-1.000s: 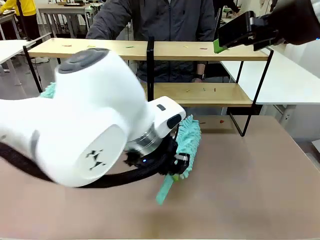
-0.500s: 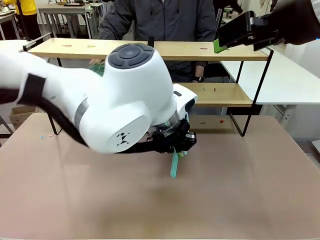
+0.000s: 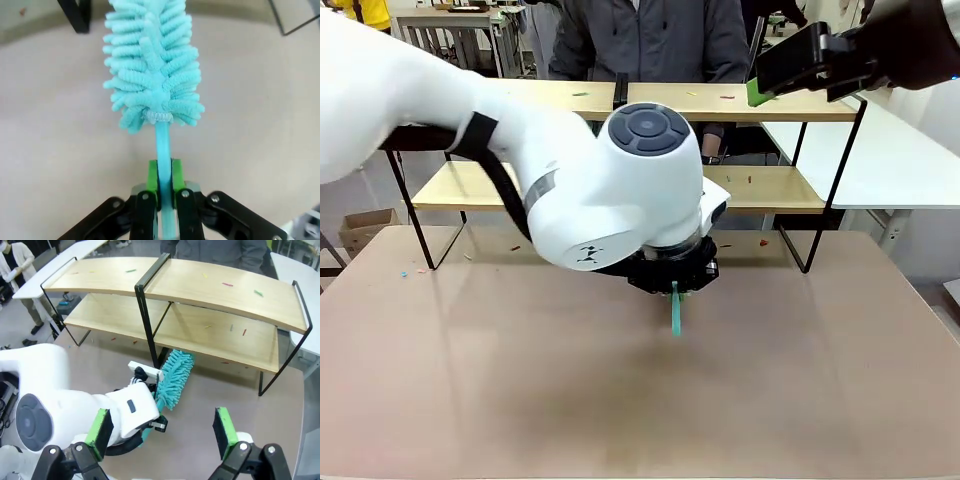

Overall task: Clean the shelves.
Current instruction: Clean a randomly selected level of the Shelf with the Duster.

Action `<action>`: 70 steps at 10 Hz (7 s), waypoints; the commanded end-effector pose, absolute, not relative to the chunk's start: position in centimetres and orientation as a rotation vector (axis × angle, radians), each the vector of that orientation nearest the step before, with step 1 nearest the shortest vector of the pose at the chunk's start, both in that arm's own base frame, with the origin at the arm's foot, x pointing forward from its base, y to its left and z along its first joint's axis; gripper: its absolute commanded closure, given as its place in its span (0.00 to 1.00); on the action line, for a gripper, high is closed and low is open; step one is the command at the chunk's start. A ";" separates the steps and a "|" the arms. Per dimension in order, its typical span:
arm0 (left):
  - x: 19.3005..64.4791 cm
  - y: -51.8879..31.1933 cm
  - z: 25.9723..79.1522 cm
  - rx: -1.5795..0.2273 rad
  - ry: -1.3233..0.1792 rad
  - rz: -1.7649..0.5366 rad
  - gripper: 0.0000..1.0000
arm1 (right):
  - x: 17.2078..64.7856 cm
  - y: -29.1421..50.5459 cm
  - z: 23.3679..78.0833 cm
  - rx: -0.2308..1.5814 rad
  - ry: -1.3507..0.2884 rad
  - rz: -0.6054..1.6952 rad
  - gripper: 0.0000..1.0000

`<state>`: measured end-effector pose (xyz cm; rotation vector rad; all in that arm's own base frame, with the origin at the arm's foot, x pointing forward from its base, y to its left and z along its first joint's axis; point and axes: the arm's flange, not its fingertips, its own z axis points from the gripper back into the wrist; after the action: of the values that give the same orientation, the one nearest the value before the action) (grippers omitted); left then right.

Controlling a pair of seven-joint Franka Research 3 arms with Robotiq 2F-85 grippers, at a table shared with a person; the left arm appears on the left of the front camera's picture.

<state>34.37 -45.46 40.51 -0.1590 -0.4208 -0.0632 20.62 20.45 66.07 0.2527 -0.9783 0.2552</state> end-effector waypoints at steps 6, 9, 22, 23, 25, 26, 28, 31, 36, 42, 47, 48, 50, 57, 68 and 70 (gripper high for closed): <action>39.7 -49.8 38.8 -0.157 -0.314 -0.110 0.88 | 20.6 20.4 66.0 0.257 -0.978 0.249 0.00; 39.2 -49.7 38.0 -0.170 -0.342 -0.091 0.88 | 20.6 20.4 66.0 0.257 -0.978 0.249 0.00; 43.3 -51.5 37.9 -0.280 -0.256 -0.337 0.88 | 20.6 20.4 66.0 0.257 -0.978 0.249 0.00; 43.5 -51.7 38.0 -0.288 -0.252 -0.353 0.88 | 20.6 20.4 66.0 0.257 -0.978 0.249 0.00; 43.7 -52.0 38.3 -0.347 -0.258 -0.426 0.88 | 20.6 20.4 66.0 0.257 -0.978 0.249 0.00; 44.0 -52.0 38.1 -0.348 -0.252 -0.447 0.88 | 20.6 20.4 66.0 0.257 -0.978 0.249 0.00; 45.0 -52.5 37.6 -0.362 -0.220 -0.477 0.88 | 20.6 20.4 66.0 0.257 -0.978 0.249 0.00; 45.8 -52.9 37.6 -0.371 -0.205 -0.547 0.88 | 20.6 20.4 66.0 0.257 -0.978 0.249 0.00; 47.0 -53.2 37.5 -0.444 -0.193 -0.659 0.88 | 20.6 20.4 66.0 0.257 -0.978 0.249 0.00; 47.2 -53.3 37.8 -0.646 -0.271 -0.656 0.88 | 20.6 20.4 66.0 0.257 -0.978 0.249 0.00; 43.6 -49.7 38.4 -0.437 -0.255 -0.663 0.88 | 20.6 20.4 66.0 0.257 -0.978 0.249 0.00; 41.9 -48.0 38.7 -0.401 -0.298 -0.666 0.88 | 20.6 20.4 66.0 0.257 -0.978 0.249 0.00; 38.9 -44.7 38.6 -0.316 -0.258 -0.689 0.88 | 20.6 20.4 66.0 0.257 -0.978 0.249 0.00; 28.6 -27.0 39.9 -0.568 -0.621 -0.840 0.88 | 20.6 20.4 66.0 0.257 -0.978 0.249 0.00; 32.1 -22.4 44.2 -0.500 -0.835 -0.849 0.88 | 20.6 20.4 66.0 0.257 -0.978 0.249 0.00; 32.1 -22.4 44.2 -0.500 -0.835 -0.849 0.88 | 20.6 20.4 66.0 0.257 -0.978 0.249 0.00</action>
<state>32.05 -22.33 43.63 -0.4938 -0.8386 -0.8591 20.63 20.45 66.05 0.2526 -0.9780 0.2551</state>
